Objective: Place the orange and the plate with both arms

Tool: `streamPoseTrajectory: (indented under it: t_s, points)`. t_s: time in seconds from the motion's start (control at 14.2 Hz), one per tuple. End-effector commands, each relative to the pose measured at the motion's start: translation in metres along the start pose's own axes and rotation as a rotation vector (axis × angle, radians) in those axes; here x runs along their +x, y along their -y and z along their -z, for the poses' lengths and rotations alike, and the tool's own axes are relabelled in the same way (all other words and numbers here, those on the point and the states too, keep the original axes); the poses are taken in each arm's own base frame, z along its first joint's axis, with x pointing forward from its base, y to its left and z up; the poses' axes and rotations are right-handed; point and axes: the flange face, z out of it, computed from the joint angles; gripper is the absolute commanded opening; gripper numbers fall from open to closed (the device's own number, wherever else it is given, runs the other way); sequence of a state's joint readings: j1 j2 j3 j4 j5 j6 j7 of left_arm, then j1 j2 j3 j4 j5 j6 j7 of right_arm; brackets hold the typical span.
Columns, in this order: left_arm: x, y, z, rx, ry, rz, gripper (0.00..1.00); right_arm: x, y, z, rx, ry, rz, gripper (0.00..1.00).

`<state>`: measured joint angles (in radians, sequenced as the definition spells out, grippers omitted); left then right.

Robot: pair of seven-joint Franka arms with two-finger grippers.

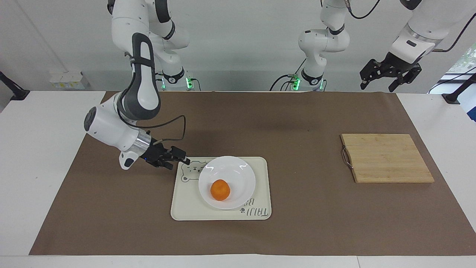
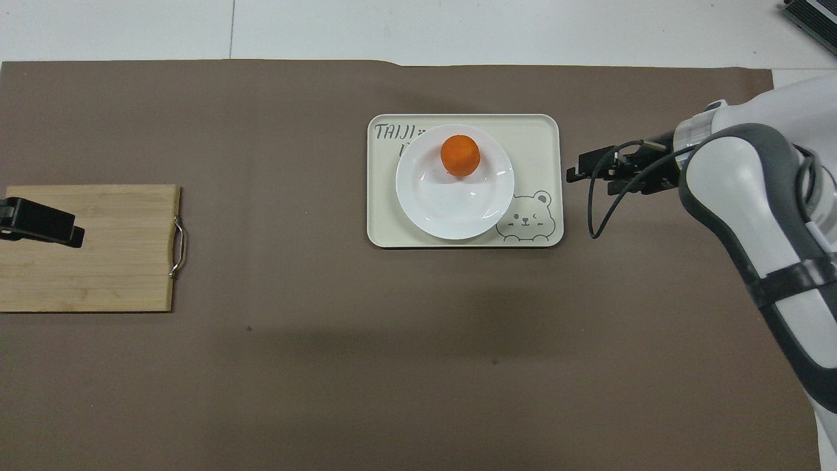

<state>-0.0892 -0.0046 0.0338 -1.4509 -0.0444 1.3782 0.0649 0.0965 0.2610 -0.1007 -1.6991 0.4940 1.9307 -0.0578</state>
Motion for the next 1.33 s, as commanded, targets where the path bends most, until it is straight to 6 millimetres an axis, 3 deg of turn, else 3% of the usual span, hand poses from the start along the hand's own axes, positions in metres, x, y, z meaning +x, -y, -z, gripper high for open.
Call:
streamPoseTrajectory:
  t_s: [0.0, 0.35, 0.63, 1.05, 1.26]
  points:
    - [-0.008, 0.002, 0.000, 0.001, -0.002, -0.002, 1.00, -0.018, -0.022, 0.042, -0.110, 0.007, -0.005, 1.00]
    - [-0.008, 0.002, 0.000, 0.001, -0.002, -0.004, 1.00, -0.055, -0.015, 0.128, -0.366, -0.030, 0.085, 1.00]
    - [-0.008, 0.002, 0.000, 0.001, -0.002, -0.002, 1.00, -0.073, 0.003, 0.183, -0.400, -0.008, 0.037, 1.00]
    - [-0.005, 0.003, 0.001, 0.003, -0.014, -0.002, 1.00, -0.106, 0.028, 0.234, -0.453, -0.062, 0.007, 1.00]
    - [0.000, 0.005, 0.003, 0.010, -0.049, -0.002, 1.00, -0.129, 0.028, 0.225, -0.456, -0.049, -0.008, 1.00]
